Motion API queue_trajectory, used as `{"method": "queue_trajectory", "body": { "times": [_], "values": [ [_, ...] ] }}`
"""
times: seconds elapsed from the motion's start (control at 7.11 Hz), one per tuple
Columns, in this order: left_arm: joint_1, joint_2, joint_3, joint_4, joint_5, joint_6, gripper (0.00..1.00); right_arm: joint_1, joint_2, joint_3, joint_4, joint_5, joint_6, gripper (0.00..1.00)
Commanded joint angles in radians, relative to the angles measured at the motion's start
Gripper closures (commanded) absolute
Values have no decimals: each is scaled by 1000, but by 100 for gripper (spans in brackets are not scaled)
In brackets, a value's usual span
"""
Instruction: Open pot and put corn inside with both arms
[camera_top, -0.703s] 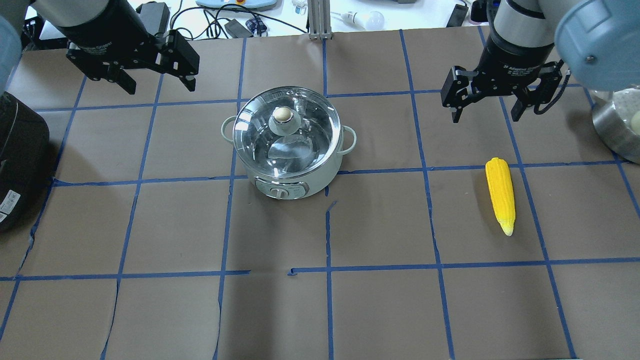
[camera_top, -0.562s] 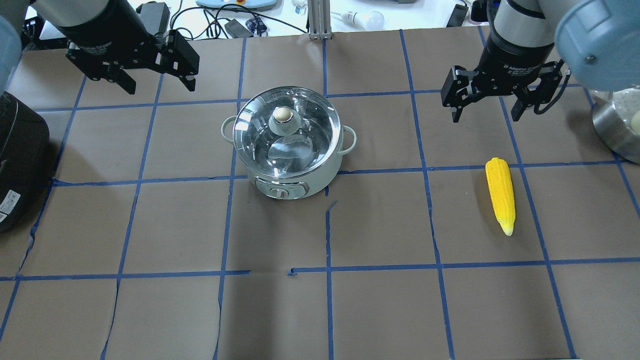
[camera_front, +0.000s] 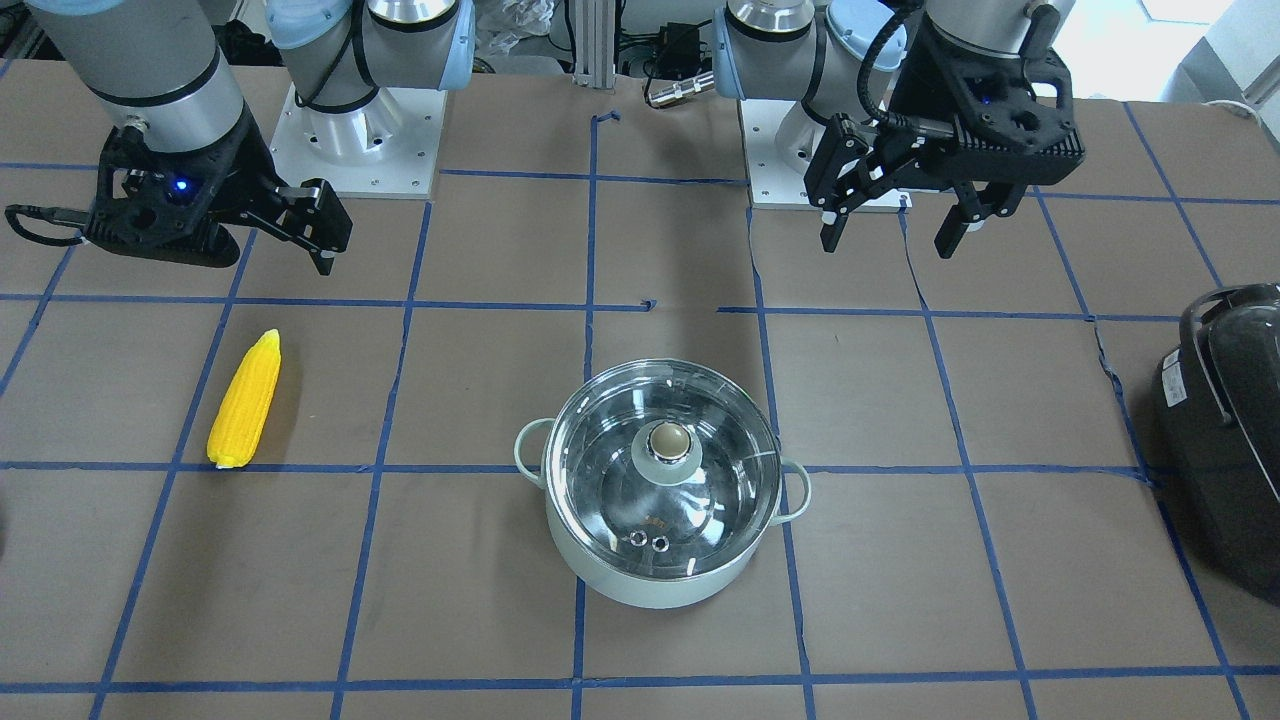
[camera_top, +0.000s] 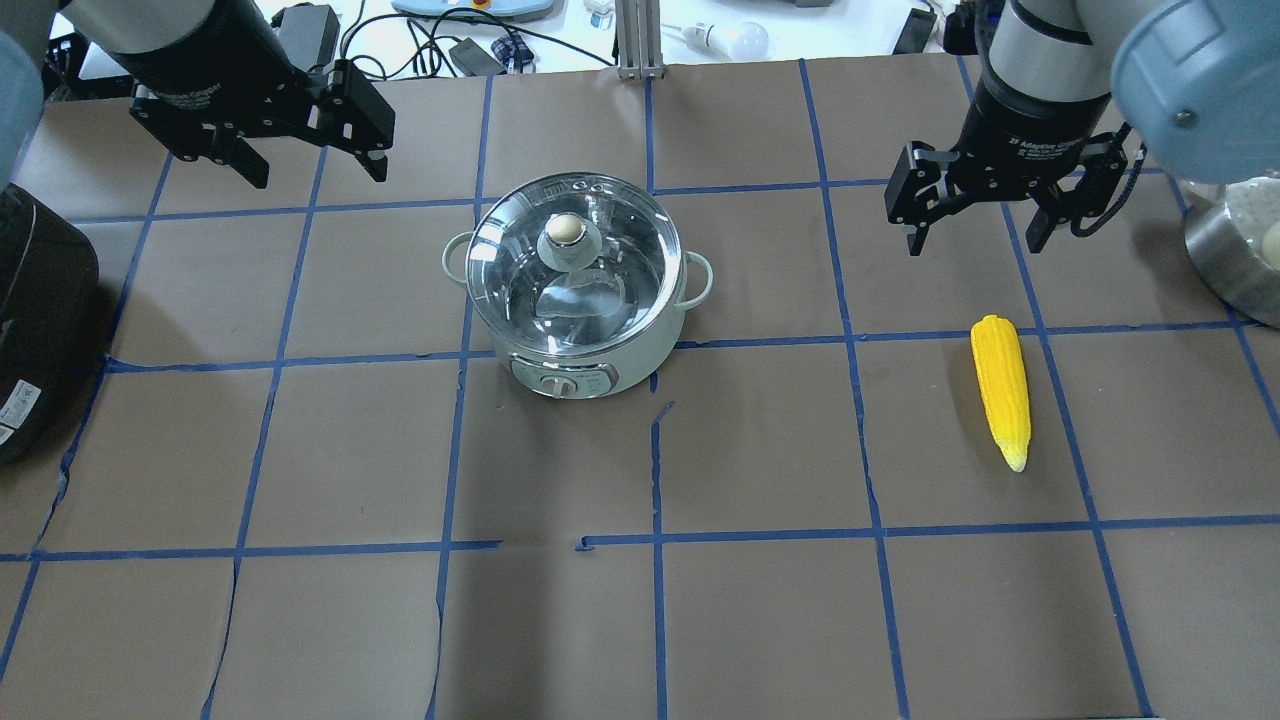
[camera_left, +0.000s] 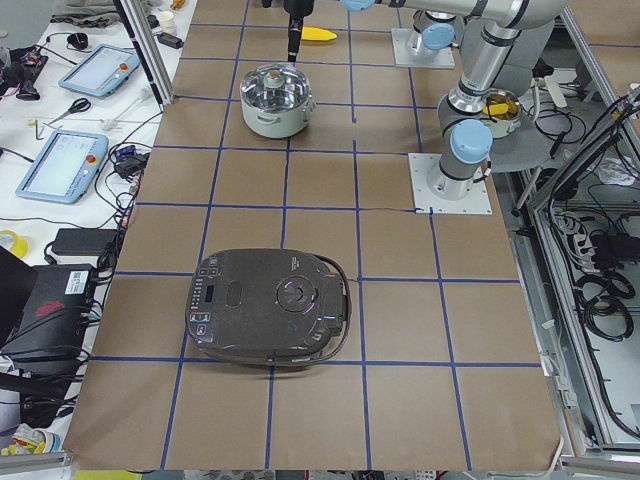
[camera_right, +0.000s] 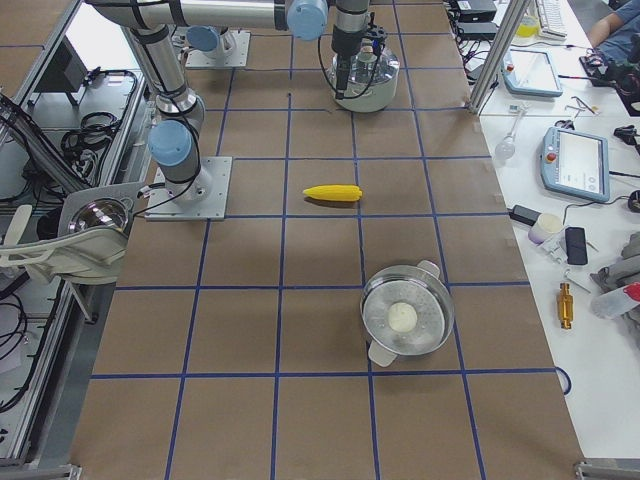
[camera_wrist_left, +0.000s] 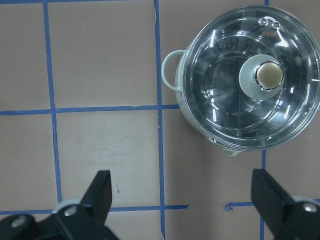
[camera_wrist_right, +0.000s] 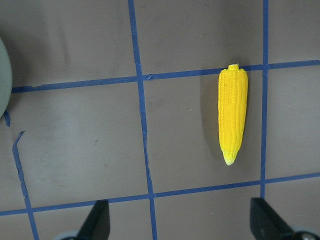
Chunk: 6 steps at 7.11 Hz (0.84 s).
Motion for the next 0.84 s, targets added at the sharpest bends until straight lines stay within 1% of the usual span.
{"method": "queue_trajectory", "body": {
  "times": [0.0,0.14,0.42,0.7],
  "values": [
    [-2,7,-25,-1,0,1,0,-2,3,-2,-38,3,-1,0],
    [-2,7,-32,13,-2,9,0,-9,4,0,-68,-6,-12,0],
    [-2,9,-36,22,0,17,0,-6,6,1,-66,5,-4,0],
    [-3,10,-36,24,1,17,0,-6,8,3,-61,34,-3,0]
  ]
}}
